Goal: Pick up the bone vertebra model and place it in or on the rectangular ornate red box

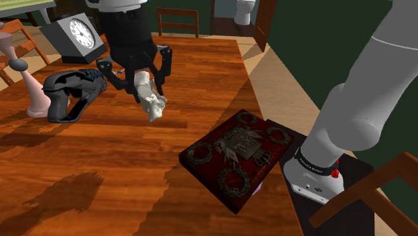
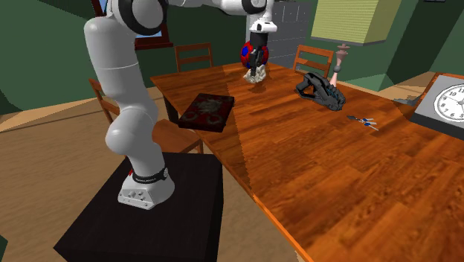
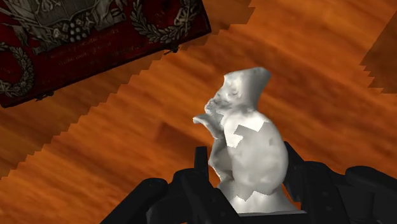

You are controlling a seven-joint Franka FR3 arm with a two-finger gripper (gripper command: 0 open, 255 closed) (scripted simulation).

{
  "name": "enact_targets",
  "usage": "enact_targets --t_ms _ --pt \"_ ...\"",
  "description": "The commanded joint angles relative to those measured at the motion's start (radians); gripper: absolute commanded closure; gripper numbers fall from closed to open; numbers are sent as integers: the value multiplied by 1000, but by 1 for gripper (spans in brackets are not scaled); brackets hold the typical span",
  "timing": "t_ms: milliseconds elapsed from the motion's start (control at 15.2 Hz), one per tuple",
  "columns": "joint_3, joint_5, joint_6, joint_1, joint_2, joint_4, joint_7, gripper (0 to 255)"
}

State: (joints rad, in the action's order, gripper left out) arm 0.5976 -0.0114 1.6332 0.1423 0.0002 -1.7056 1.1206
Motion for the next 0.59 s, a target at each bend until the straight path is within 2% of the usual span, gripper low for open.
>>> enact_targets --t_ms 0,264,528 --pt "-12 57 21 -13 -105 -108 -34 255" --pt "-52 147 22 -2 -294 -275 -95 255" --pt "-98 212 -3 31 -471 -417 -141 255"
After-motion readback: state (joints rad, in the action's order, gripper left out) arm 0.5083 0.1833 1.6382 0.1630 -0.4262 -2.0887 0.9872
